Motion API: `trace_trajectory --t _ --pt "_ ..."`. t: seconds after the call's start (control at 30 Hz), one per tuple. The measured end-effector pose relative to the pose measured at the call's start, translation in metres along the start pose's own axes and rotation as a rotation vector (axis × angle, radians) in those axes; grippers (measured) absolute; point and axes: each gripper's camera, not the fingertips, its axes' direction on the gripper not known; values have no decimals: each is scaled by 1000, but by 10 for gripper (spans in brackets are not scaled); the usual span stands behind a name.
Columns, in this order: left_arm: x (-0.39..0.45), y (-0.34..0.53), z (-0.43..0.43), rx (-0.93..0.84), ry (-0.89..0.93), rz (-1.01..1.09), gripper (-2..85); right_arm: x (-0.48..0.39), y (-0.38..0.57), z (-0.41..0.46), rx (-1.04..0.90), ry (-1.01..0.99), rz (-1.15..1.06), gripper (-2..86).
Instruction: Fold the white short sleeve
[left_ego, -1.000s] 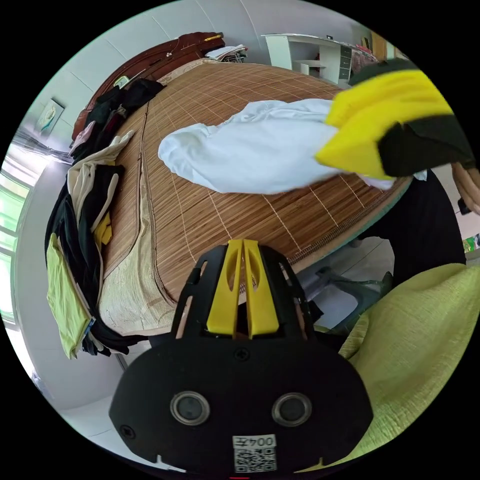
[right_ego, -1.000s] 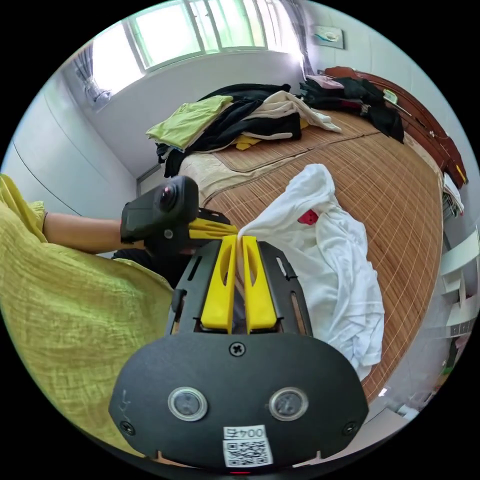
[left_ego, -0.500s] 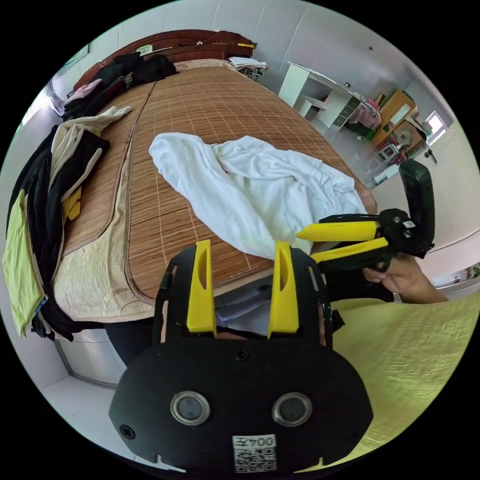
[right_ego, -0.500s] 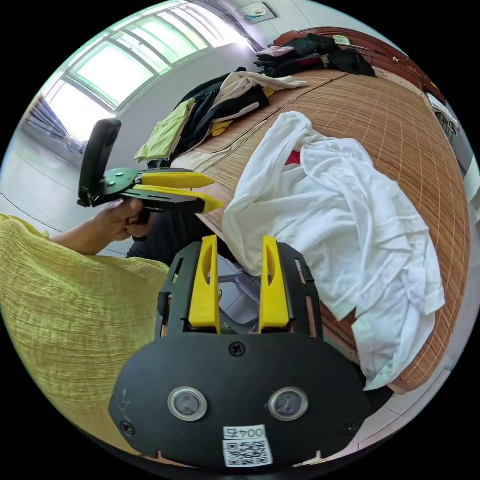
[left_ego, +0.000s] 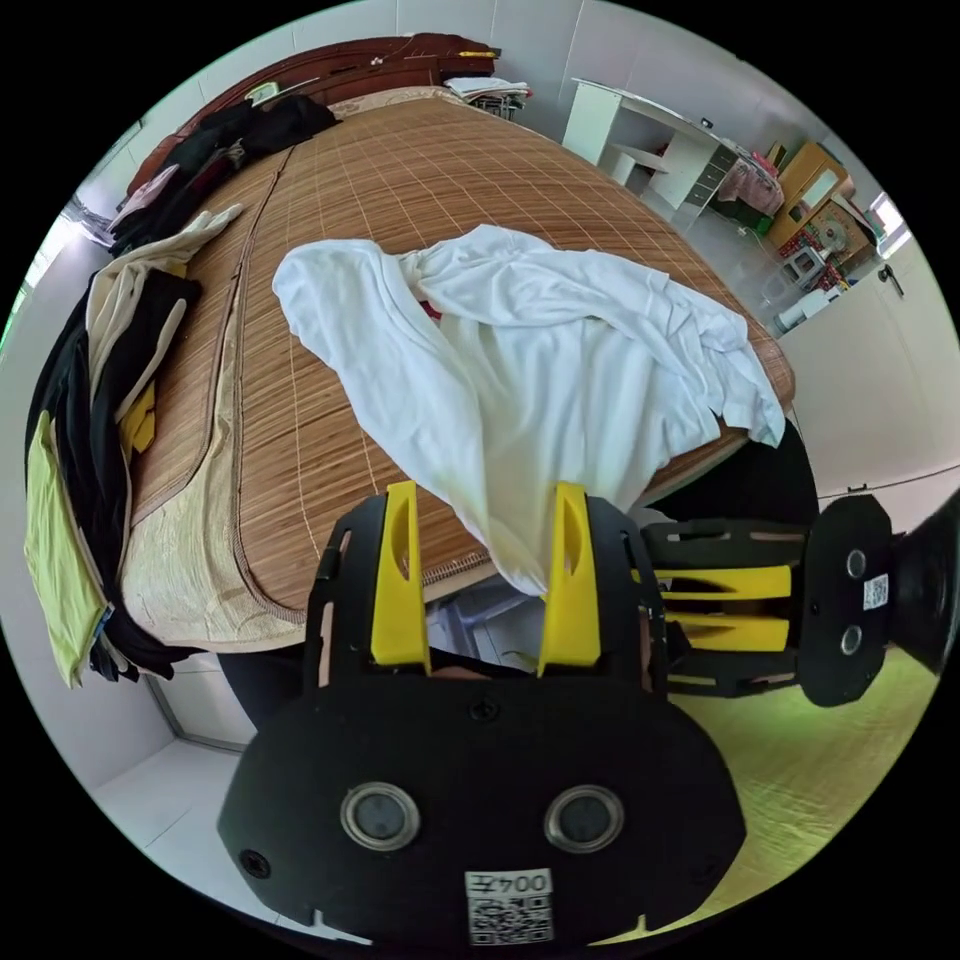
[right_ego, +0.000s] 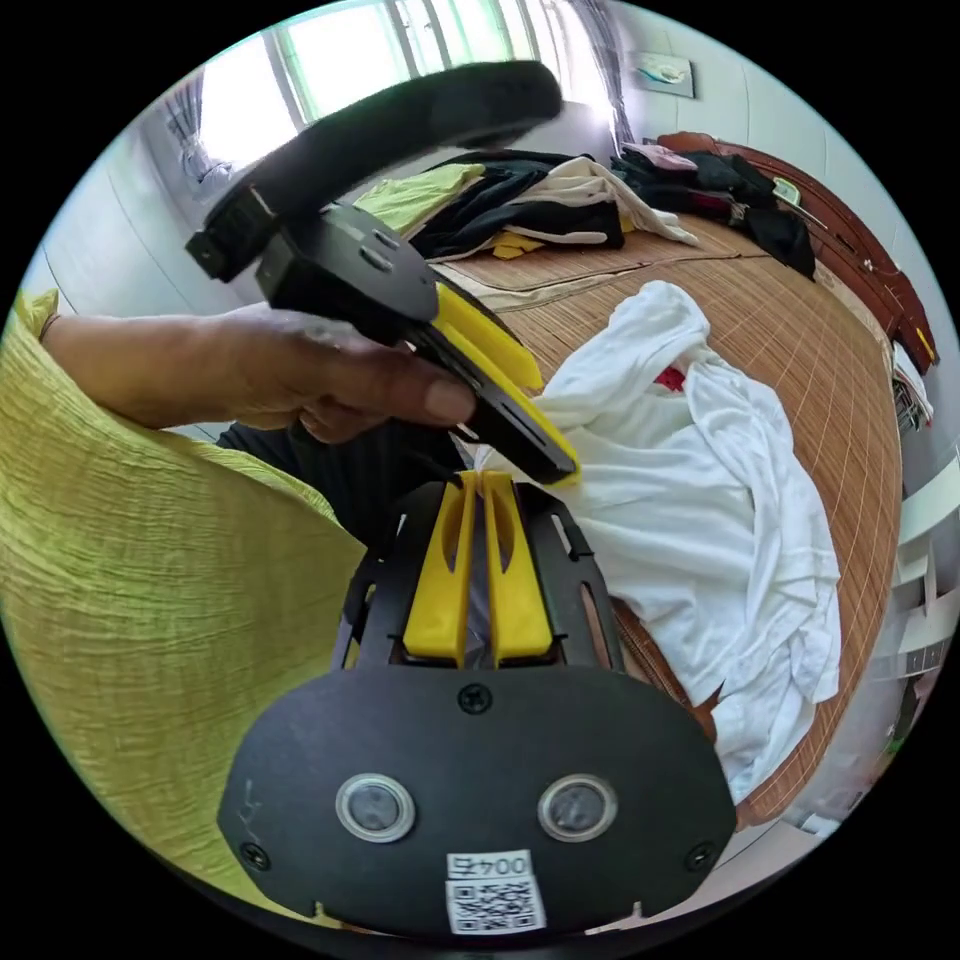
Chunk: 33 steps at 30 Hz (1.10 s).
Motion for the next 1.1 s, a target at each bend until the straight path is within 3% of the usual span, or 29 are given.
trace_trajectory --t 0.13,0.23,0.37,0.47,0.63,0.83,1.03,1.1 --pt "-19 12 -3 72 107 -41 77 -12 5 5 21 46 -57 8" --pt "-38 26 -30 186 83 -59 43 -16 18 9 36 22 -73 7" --pt "-60 44 -64 234 72 -7 34 14 43 6 94 3 83 68" --pt "-83 65 -60 134 159 39 30 69 51 6 137 -155 253 121" --pt "-97 98 -41 161 204 -17 30 157 29 34 180 -368 440 131" --pt "-71 106 -27 159 85 56 32 225 -64 129 54 -315 422 119" --pt "-59 115 -15 154 47 90 33 279 -110 256 -92 -386 518 122" --pt "-60 119 -11 159 58 90 35 294 -103 298 -91 -473 573 82"
